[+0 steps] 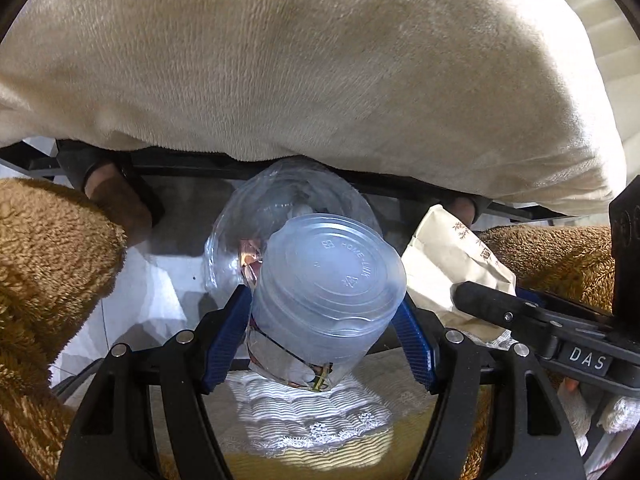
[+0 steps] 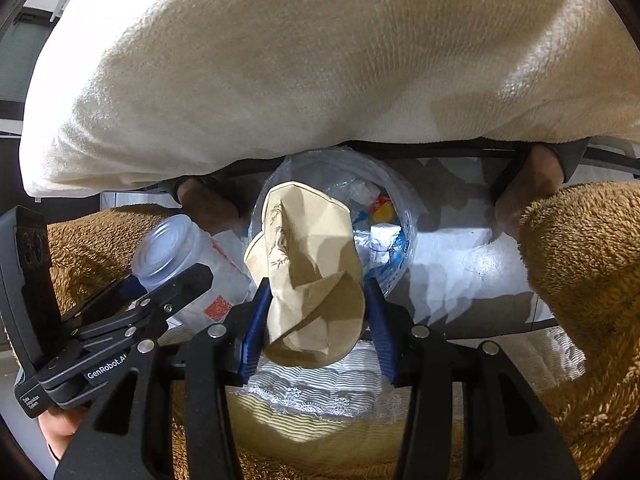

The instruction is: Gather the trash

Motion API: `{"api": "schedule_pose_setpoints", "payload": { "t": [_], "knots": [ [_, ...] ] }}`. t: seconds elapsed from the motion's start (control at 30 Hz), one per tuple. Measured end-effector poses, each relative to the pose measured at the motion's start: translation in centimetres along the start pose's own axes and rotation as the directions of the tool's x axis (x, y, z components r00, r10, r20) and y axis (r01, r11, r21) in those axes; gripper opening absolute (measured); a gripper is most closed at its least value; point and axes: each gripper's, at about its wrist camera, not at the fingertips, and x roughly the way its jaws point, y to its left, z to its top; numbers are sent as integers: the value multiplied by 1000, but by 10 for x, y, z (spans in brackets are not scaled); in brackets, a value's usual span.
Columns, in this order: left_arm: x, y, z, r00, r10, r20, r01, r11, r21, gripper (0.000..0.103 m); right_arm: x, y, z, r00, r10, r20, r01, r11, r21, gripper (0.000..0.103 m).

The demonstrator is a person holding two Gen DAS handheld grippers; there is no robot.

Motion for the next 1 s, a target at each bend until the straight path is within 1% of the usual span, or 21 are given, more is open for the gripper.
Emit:
{"api": "schedule_pose_setpoints", "payload": {
  "t": [0.1,0.17,0.2,0.23,0.27,0.33,0.43,0.67,0.77,0.87,0.93,1.0],
  "knots": [
    [2,0,0,1000,3,-11,-3,1000,4,69,-1,-1,0,1000,3,2,-3,1000,2,47],
    [2,3,0,1000,-13,-7,12,1000,-12,69,-3,-2,0,1000,10,5,-10,1000,10,48],
    [1,4,0,1000,-21,-4,20,1000,-19,71,-3,-2,0,1000,8,8,-8,1000,14,53],
    [0,6,0,999,-35,0,35,999,-26,79,-4,-2,0,1000,3,14,-3,1000,22,60],
    [-3,7,0,999,-44,11,44,998,-34,81,-5,-4,0,1000,6,18,-7,999,31,61],
    [-7,10,0,998,-49,31,50,997,-51,81,-6,-5,0,1000,14,18,-15,999,38,61],
    [-9,13,0,998,-61,29,63,995,-73,81,-7,-4,0,1000,18,22,-18,999,36,61],
    [-15,6,0,997,-67,43,69,996,-58,81,-9,0,-2,999,24,33,-24,1000,19,61],
    [-21,6,-1,995,-78,67,81,995,-51,81,-16,2,-5,997,27,67,-27,1000,2,61],
    [-32,5,-3,990,-88,109,92,995,-32,81,-25,6,-9,993,55,103,-53,998,-28,61],
    [-41,4,-6,982,-108,152,112,994,-20,81,-34,8,-13,987,66,144,-59,997,-49,61],
    [-51,3,-8,974,-114,197,118,993,-6,81,-45,12,-17,977,78,198,-65,995,-70,61]
  ]
}}
